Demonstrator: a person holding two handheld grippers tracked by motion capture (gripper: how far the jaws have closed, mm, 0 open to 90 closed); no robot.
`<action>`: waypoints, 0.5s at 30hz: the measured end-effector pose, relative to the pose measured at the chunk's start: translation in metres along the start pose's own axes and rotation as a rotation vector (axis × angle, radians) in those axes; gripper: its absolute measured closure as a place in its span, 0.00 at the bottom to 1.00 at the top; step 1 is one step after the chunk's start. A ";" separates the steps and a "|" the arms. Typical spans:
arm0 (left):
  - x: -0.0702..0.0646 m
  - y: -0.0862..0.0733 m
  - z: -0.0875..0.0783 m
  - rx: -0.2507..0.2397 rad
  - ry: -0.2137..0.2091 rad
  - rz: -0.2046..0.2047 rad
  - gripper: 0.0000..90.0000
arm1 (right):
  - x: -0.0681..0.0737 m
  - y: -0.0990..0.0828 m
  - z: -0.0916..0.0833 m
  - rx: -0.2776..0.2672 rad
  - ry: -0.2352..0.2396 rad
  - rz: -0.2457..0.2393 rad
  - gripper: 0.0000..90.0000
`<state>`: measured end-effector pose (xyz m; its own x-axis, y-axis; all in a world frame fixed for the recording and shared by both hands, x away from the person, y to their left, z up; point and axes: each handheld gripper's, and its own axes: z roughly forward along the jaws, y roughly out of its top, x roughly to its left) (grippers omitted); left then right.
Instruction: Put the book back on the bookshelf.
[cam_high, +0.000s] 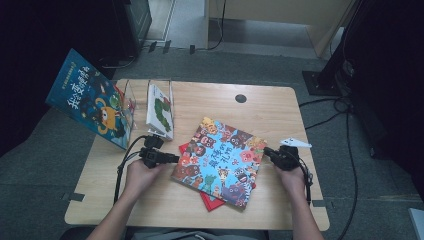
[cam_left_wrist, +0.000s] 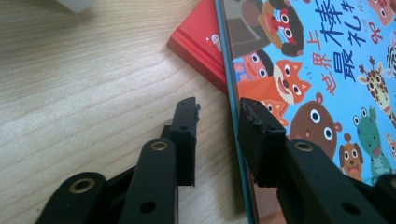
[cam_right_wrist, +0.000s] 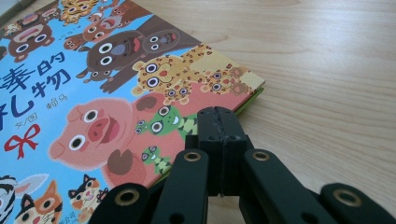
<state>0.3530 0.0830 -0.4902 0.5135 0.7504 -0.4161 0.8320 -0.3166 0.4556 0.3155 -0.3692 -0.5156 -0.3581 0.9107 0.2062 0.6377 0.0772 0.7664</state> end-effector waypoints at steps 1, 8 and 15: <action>0.000 -0.001 -0.001 -0.005 -0.002 -0.001 0.72 | 0.001 0.001 0.001 -0.003 0.002 -0.003 1.00; 0.000 -0.003 -0.005 -0.024 -0.020 0.012 0.55 | 0.003 0.008 0.009 0.012 0.020 -0.006 1.00; 0.000 -0.003 -0.006 -0.030 -0.042 0.014 0.48 | 0.008 0.014 0.018 0.021 0.046 -0.018 1.00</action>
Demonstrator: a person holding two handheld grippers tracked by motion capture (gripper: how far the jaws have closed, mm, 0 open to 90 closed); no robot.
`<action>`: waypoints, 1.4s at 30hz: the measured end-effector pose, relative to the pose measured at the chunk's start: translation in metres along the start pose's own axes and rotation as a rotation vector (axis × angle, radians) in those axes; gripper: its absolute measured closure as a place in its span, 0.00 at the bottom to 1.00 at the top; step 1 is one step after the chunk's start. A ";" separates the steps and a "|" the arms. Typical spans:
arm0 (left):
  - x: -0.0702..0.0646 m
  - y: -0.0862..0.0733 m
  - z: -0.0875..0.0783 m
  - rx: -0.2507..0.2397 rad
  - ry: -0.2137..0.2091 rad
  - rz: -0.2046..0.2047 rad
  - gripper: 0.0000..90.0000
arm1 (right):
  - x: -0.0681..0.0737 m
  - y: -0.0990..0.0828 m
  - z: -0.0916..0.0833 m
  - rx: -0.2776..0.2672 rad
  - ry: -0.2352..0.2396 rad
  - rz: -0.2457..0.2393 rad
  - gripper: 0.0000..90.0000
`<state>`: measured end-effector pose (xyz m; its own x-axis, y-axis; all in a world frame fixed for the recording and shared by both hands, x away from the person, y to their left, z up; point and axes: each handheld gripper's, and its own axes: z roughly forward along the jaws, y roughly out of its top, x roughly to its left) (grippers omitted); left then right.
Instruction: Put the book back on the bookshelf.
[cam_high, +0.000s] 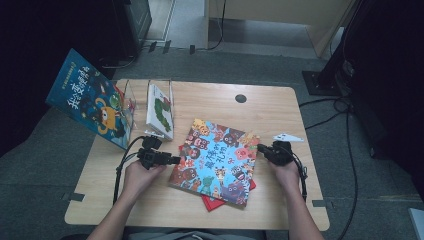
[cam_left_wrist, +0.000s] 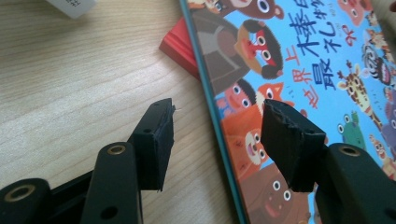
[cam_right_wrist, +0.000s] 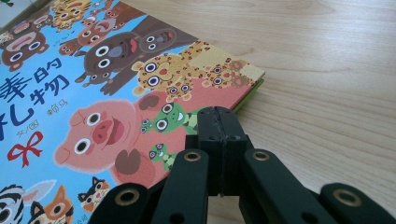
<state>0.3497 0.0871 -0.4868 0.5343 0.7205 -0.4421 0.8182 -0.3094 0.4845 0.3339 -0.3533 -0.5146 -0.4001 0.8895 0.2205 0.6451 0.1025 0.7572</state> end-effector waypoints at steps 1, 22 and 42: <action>0.000 0.000 0.000 0.001 -0.006 -0.003 0.47 | 0.000 0.000 0.001 0.001 0.002 -0.003 1.00; 0.012 0.007 0.005 0.013 -0.039 -0.037 0.38 | 0.011 0.002 0.004 0.050 0.054 -0.039 1.00; 0.012 0.016 0.016 0.050 -0.047 -0.032 0.40 | 0.025 -0.016 -0.016 0.072 0.121 -0.112 1.00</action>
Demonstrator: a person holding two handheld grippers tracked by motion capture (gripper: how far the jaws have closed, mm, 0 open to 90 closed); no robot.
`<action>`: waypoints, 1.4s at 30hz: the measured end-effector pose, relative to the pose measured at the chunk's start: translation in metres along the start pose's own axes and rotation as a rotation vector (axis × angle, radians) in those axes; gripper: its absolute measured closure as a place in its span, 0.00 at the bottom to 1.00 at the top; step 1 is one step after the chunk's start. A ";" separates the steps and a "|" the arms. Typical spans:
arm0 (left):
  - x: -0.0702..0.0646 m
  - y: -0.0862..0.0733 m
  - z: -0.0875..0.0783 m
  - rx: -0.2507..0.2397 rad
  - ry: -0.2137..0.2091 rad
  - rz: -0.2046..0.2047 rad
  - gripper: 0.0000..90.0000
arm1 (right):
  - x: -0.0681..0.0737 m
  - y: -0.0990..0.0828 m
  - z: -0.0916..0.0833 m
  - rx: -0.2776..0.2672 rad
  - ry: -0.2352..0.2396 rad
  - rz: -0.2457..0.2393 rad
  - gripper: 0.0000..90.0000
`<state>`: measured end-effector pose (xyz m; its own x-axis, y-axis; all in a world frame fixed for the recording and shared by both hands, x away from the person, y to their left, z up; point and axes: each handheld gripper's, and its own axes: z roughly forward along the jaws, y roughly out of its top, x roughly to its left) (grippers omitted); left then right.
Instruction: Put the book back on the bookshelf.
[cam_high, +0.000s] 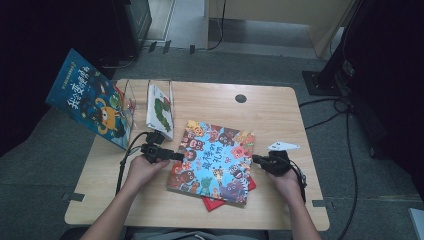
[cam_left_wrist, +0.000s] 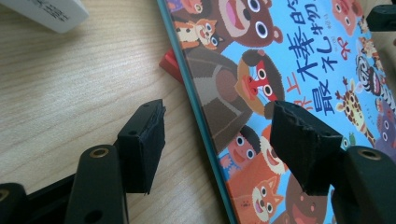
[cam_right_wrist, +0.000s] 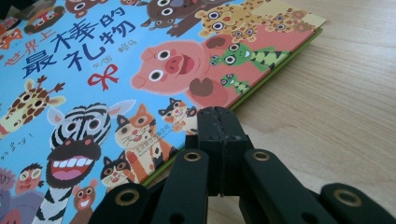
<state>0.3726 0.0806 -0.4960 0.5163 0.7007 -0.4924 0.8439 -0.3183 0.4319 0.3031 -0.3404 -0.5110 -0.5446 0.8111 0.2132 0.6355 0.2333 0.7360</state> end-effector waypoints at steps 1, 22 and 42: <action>0.000 0.000 0.001 0.001 0.000 -0.004 0.40 | 0.000 0.000 0.000 0.003 0.002 -0.006 1.00; 0.001 -0.002 0.000 0.006 -0.023 -0.075 0.45 | 0.004 0.008 0.012 0.016 0.045 -0.005 1.00; -0.009 0.006 -0.052 0.007 -0.082 -0.117 0.65 | 0.014 0.016 0.025 -0.001 0.090 -0.048 1.00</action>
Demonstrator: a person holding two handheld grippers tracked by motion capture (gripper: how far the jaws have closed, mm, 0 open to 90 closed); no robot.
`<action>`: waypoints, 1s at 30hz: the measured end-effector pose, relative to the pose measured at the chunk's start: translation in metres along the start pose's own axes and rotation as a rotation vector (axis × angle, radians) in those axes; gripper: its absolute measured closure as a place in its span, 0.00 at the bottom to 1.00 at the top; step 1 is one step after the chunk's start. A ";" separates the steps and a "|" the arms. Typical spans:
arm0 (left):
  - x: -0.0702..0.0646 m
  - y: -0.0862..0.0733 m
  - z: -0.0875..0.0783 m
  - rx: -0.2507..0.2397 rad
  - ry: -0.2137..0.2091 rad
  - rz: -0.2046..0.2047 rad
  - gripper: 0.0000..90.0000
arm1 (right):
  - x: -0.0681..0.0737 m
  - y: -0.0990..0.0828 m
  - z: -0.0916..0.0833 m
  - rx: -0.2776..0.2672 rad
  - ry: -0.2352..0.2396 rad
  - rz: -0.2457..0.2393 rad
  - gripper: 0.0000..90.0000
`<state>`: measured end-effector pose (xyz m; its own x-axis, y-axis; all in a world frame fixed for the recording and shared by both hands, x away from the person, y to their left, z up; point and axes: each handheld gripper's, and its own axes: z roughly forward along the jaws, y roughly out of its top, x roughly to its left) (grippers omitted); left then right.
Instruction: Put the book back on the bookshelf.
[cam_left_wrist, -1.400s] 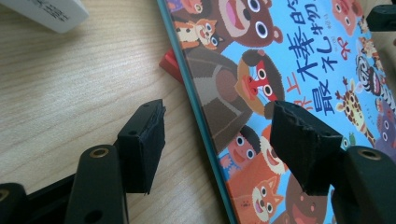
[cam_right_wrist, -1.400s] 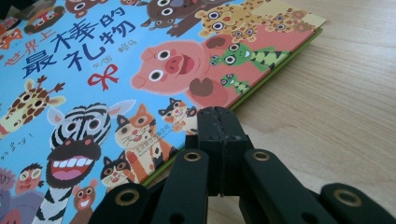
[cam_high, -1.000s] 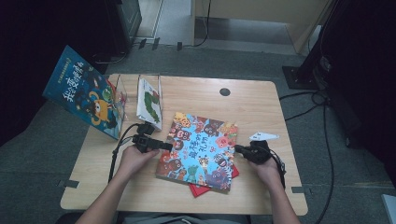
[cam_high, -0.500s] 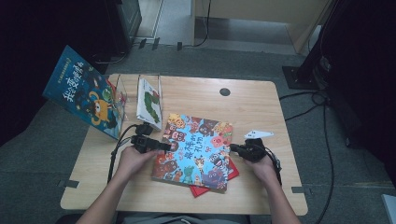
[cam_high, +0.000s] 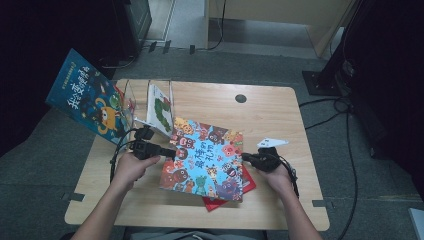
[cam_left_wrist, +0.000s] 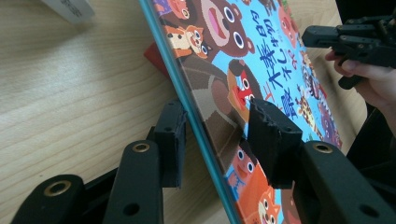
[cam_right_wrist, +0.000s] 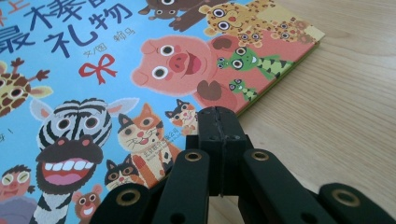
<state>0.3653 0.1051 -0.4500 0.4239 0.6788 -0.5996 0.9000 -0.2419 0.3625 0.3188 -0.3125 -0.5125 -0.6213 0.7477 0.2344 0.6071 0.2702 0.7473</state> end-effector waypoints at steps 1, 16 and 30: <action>-0.001 0.002 -0.001 0.006 -0.008 -0.011 0.65 | 0.001 0.000 0.001 -0.001 0.005 -0.003 1.00; -0.030 0.035 -0.034 0.060 0.010 0.039 0.71 | 0.012 0.002 0.013 -0.011 0.084 -0.038 1.00; -0.071 0.072 -0.052 0.124 0.041 0.097 0.78 | 0.027 0.005 0.026 -0.029 0.099 -0.086 1.00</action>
<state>0.3948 0.0755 -0.3447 0.5076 0.6751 -0.5354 0.8615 -0.3898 0.3253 0.3178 -0.2747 -0.5187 -0.7173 0.6585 0.2276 0.5357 0.3124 0.7845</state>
